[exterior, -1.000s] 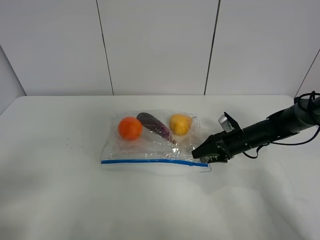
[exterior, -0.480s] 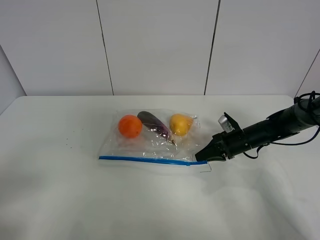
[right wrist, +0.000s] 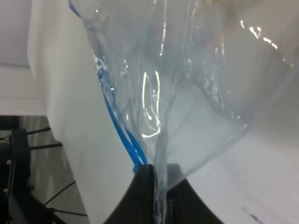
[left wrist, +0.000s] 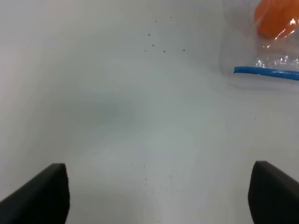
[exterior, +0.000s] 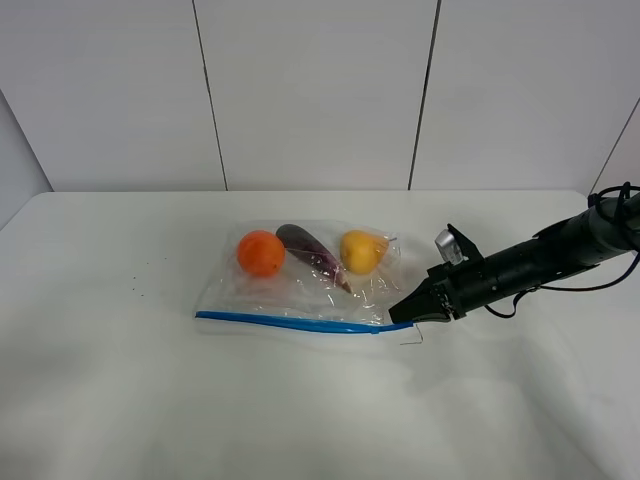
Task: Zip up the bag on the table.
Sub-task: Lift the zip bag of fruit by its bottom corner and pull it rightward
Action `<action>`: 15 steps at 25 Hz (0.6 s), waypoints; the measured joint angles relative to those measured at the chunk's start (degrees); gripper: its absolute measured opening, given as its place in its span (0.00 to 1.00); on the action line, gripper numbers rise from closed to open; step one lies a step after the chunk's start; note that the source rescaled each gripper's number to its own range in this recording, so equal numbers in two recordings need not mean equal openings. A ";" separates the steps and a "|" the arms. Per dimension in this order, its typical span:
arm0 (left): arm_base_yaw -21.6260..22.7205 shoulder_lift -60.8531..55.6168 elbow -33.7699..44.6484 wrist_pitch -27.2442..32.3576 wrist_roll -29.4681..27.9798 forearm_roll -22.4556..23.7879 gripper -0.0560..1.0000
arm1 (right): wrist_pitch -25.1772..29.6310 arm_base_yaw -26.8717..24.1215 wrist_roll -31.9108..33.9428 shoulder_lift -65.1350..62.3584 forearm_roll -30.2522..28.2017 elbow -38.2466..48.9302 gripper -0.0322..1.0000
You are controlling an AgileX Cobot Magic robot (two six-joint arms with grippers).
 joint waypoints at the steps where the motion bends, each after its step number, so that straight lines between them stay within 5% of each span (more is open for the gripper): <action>1: 0.00 0.00 0.00 0.00 0.00 0.00 0.96 | 0.54 0.00 0.00 0.00 0.18 0.00 0.04; 15: 0.00 0.00 0.00 0.00 0.00 0.00 0.96 | 2.39 0.00 3.16 0.00 4.26 0.00 0.04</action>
